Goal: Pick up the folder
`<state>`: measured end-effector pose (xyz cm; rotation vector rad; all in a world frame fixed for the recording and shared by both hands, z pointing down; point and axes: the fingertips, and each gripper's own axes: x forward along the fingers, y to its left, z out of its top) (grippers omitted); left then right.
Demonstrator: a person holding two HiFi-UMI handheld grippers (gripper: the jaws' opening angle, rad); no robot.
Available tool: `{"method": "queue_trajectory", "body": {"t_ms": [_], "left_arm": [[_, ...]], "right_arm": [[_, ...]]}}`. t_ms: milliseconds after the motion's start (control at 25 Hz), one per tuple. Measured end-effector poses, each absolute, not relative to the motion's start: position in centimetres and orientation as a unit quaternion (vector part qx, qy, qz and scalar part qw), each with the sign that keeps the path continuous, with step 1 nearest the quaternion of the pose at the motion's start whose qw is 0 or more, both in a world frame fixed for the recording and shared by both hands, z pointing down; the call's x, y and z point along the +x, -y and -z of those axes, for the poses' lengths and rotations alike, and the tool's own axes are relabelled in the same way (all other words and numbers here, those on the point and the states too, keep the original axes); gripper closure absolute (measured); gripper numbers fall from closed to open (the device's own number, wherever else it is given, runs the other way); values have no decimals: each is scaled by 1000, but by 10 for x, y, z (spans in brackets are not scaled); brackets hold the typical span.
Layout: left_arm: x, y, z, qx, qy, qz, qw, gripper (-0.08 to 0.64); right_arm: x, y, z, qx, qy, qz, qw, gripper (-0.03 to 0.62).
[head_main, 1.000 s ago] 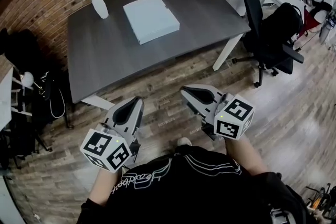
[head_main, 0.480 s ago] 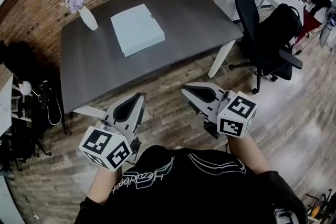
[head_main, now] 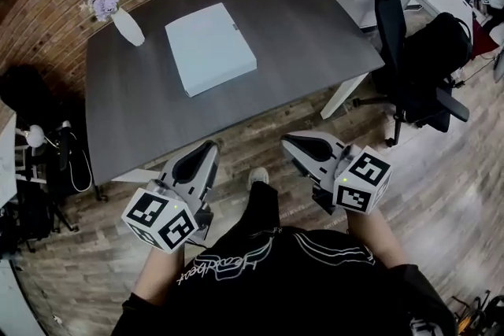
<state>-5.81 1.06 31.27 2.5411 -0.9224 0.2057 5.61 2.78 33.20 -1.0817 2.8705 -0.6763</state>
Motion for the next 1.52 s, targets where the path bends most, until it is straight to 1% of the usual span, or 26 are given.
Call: {"method": "queue_trajectory", "body": {"t_ms": [120, 280, 440, 560, 720, 800, 840, 880, 1040, 1160, 1280, 1400, 1480, 1520], "left_arm": [[-59, 34, -322, 914, 321, -56, 241, 549], [-70, 102, -334, 907, 327, -55, 260, 549], [-92, 169, -343, 897, 349, -46, 266, 549], [-112, 214, -352, 886, 366, -31, 284, 548], [-132, 257, -370, 876, 382, -31, 294, 545], [-139, 270, -384, 869, 387, -35, 307, 528], [-142, 275, -391, 866, 388, -37, 315, 506], [-143, 280, -397, 862, 389, -39, 322, 488], [-144, 292, -419, 850, 401, -58, 338, 433], [-147, 305, -432, 837, 413, -68, 352, 393], [-152, 315, -445, 819, 425, -73, 379, 347], [-159, 324, -460, 805, 440, -84, 388, 334], [-165, 329, -477, 799, 449, -108, 385, 328], [-167, 332, -487, 795, 452, -123, 386, 328]], "right_arm": [[57, 17, -339, -338, -911, 236, 8, 594], [54, 88, -344, -333, -909, 248, 17, 594], [43, 149, -349, -319, -912, 259, 8, 594], [38, 190, -356, -308, -913, 266, 3, 594], [36, 234, -358, -295, -910, 291, 32, 592], [36, 252, -362, -294, -907, 298, 34, 591], [36, 260, -364, -295, -907, 298, 31, 589], [36, 268, -366, -295, -908, 297, 26, 581], [43, 293, -381, -295, -907, 302, 4, 515], [50, 316, -398, -297, -902, 315, -9, 495], [50, 332, -426, -293, -893, 340, -37, 455], [51, 345, -447, -289, -887, 354, -65, 443], [52, 355, -459, -289, -885, 354, -88, 417], [53, 359, -467, -290, -884, 354, -100, 414]]}}
